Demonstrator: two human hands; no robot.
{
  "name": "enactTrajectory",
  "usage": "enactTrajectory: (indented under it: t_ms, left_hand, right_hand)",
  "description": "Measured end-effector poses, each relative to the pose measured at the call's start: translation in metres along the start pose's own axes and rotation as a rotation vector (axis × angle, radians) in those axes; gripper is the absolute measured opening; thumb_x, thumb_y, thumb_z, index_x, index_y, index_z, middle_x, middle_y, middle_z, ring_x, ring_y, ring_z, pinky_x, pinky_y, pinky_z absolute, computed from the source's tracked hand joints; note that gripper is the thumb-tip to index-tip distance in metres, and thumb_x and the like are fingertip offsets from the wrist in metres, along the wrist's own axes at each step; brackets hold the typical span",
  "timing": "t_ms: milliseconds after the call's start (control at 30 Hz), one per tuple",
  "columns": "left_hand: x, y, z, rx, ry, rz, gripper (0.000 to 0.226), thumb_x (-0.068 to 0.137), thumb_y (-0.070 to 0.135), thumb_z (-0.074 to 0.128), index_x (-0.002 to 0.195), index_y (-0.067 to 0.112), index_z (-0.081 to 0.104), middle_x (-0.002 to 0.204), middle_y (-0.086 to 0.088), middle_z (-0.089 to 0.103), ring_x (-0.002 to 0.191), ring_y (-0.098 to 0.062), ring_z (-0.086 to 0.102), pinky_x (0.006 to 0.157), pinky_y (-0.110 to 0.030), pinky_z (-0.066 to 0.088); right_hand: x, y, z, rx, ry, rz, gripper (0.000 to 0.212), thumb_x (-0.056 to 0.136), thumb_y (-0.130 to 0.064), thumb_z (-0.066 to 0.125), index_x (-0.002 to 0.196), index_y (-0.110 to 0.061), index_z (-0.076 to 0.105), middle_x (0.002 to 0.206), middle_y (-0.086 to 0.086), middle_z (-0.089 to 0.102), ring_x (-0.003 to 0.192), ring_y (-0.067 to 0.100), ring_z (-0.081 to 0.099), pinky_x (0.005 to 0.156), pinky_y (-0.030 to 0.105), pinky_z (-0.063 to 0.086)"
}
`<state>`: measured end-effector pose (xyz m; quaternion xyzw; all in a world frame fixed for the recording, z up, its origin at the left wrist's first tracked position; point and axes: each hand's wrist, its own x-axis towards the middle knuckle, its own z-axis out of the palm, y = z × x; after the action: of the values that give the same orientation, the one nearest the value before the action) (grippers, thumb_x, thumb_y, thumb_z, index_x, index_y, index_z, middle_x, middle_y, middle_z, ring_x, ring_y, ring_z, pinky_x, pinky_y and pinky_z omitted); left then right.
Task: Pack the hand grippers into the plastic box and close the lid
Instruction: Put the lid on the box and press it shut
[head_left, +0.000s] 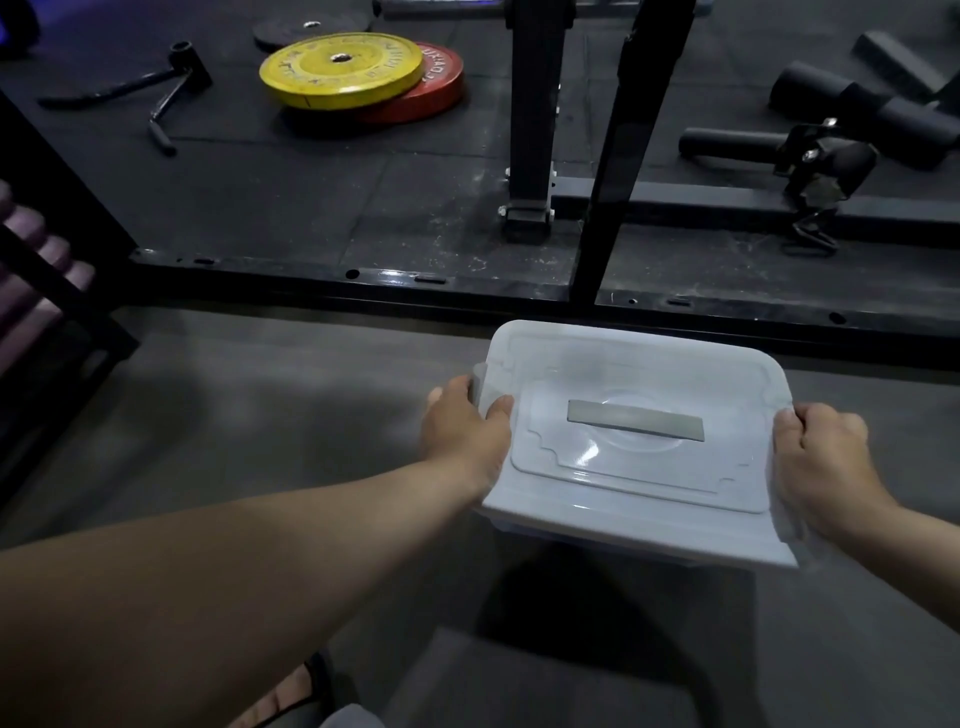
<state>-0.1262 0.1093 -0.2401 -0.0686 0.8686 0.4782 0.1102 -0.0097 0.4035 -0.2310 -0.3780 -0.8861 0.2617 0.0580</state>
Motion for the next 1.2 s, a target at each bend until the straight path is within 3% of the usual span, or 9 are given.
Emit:
enactTrajectory:
  t_ms: [300, 500, 633, 767, 867, 967, 1100, 1200]
  left_hand:
    - [-0.006, 0.004, 0.003, 0.123, 0.049, 0.09, 0.034, 0.091, 0.037, 0.056, 0.123, 0.024, 0.054, 0.109, 0.007, 0.039, 0.115, -0.021, 0.046, 0.099, -0.032, 0.038]
    - [-0.007, 0.009, 0.0, 0.169, 0.043, 0.089, 0.032, 0.092, 0.036, 0.055, 0.122, 0.024, 0.054, 0.11, 0.007, 0.039, 0.116, -0.022, 0.045, 0.098, -0.033, 0.038]
    - [-0.007, 0.013, 0.001, 0.218, 0.057, 0.064, 0.028, 0.092, 0.036, 0.054, 0.118, 0.024, 0.055, 0.105, 0.007, 0.038, 0.114, -0.022, 0.045, 0.094, -0.034, 0.038]
    - [-0.007, 0.015, 0.003, 0.396, 0.082, 0.159, 0.024, 0.093, 0.034, 0.051, 0.113, 0.019, 0.055, 0.109, 0.0, 0.045, 0.112, -0.025, 0.045, 0.095, -0.037, 0.037]
    - [-0.008, 0.014, 0.005, 0.474, 0.079, 0.188, 0.033, 0.096, 0.034, 0.044, 0.124, 0.018, 0.049, 0.117, -0.004, 0.046, 0.114, -0.025, 0.042, 0.098, -0.037, 0.035]
    - [-0.011, 0.012, 0.012, 0.583, 0.056, 0.237, 0.049, 0.099, 0.026, 0.036, 0.146, 0.015, 0.027, 0.135, -0.007, 0.037, 0.123, -0.026, 0.035, 0.105, -0.035, 0.028]
    - [-0.008, 0.015, 0.014, 0.718, -0.074, 0.413, 0.071, 0.088, 0.005, 0.035, 0.152, 0.009, 0.005, 0.16, -0.006, 0.003, 0.146, -0.025, 0.005, 0.121, -0.035, 0.006]
    - [-0.01, 0.02, 0.022, 0.805, -0.18, 0.494, 0.067, 0.095, 0.015, 0.031, 0.153, 0.003, -0.001, 0.162, -0.009, -0.011, 0.149, -0.024, -0.011, 0.121, -0.036, -0.005]
  right_hand:
    - [-0.003, -0.003, -0.004, 0.002, -0.023, -0.029, 0.037, 0.102, -0.032, 0.032, 0.102, -0.004, 0.055, 0.118, 0.021, 0.041, 0.094, 0.029, 0.044, 0.099, 0.045, 0.039]
    - [-0.009, -0.008, -0.004, -0.051, -0.051, -0.023, 0.041, 0.102, -0.034, 0.033, 0.117, -0.001, 0.052, 0.129, 0.026, 0.037, 0.118, 0.04, 0.042, 0.106, 0.046, 0.032]
    - [-0.011, -0.01, -0.001, -0.061, -0.041, 0.006, 0.043, 0.102, -0.035, 0.033, 0.12, 0.0, 0.05, 0.132, 0.027, 0.034, 0.119, 0.044, 0.042, 0.108, 0.046, 0.031]
    - [-0.012, -0.009, 0.002, -0.066, -0.024, 0.005, 0.043, 0.102, -0.035, 0.033, 0.12, 0.001, 0.049, 0.132, 0.026, 0.034, 0.119, 0.045, 0.041, 0.107, 0.045, 0.032]
    - [-0.012, -0.009, 0.003, -0.075, -0.023, 0.007, 0.044, 0.102, -0.036, 0.033, 0.119, 0.001, 0.049, 0.13, 0.025, 0.034, 0.117, 0.044, 0.042, 0.106, 0.047, 0.033]
    - [-0.012, -0.01, 0.005, -0.085, -0.023, 0.006, 0.044, 0.102, -0.037, 0.035, 0.12, 0.001, 0.049, 0.13, 0.026, 0.034, 0.117, 0.045, 0.041, 0.105, 0.048, 0.033]
    - [-0.013, -0.01, 0.006, -0.096, -0.022, 0.01, 0.044, 0.102, -0.037, 0.035, 0.12, 0.002, 0.048, 0.13, 0.025, 0.034, 0.117, 0.045, 0.04, 0.104, 0.047, 0.034]
    - [-0.013, -0.009, 0.007, -0.105, -0.014, 0.004, 0.046, 0.102, -0.038, 0.034, 0.122, 0.002, 0.047, 0.129, 0.024, 0.035, 0.116, 0.043, 0.04, 0.103, 0.048, 0.035]
